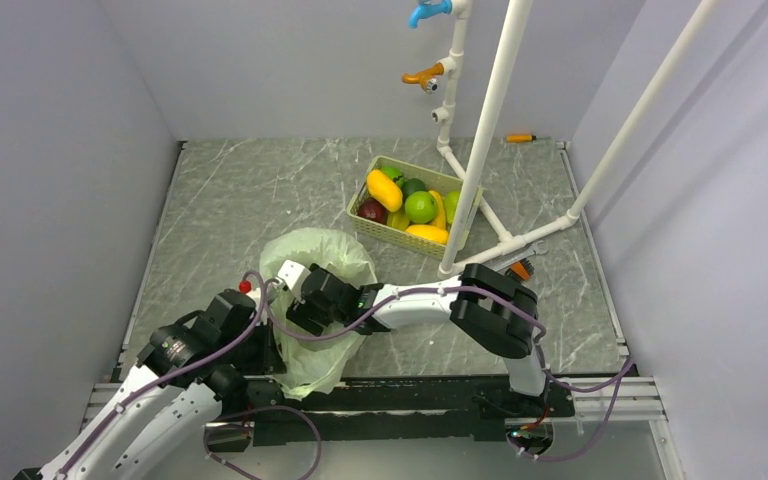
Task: Take the fake fruits out of the plastic bag
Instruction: Take out the fake fruit from the plastic bag.
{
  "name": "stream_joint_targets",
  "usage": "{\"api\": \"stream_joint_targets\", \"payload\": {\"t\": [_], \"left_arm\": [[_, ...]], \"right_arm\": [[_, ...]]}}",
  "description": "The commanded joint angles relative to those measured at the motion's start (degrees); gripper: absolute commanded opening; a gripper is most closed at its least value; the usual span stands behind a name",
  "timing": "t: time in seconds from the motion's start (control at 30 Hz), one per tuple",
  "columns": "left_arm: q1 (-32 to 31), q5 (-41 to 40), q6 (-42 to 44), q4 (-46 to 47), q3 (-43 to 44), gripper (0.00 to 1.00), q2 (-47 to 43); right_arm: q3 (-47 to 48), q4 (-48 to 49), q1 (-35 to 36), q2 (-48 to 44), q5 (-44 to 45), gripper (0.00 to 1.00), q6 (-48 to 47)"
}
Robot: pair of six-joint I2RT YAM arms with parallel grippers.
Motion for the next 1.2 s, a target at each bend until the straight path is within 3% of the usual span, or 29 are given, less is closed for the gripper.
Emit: {"api": "stream_joint_targets", "payload": {"t": [0.0,0.1,0.33,0.53,0.73,0.93,1.17], "left_arm": [[-0.19,0.78,1.34,4.32,-1.43,0.0,-0.02],[-0.2,1.7,2.04,4.89,-1.67,0.0,0.72],[-0.17,3.63,4.05,5.92,-2.07,0.0,0.6],[-0.24,4.02,4.23,6.8,-2.56,0.0,1.77],[-0.22,1.8,1.84,6.66,-2.82,0.0,-2.39],[-0.22,0.31,0.46,6.2,-2.63,0.0,-3.37],[-0.19,-1.78,-0.82,5.37,-2.16,0.0,-3.09]], "right_arm": [[-0.34,2.63,0.3,-0.53,4.45,0.79,-0.49],[-0.09,2.53,0.25,-1.17,4.86,0.65,-0.3],[-0.84,1.97,0.3,-8.82,2.1,0.21,0.66],[-1.49,1.61,0.29,-16.58,-3.73,0.03,1.68],[-2.85,2.37,0.29,-24.41,-5.57,0.0,3.55],[-5.53,6.18,0.17,-31.9,-0.61,0.0,2.51],[-3.9,4.97,-0.15,-33.33,-6.62,0.0,0.78]]}}
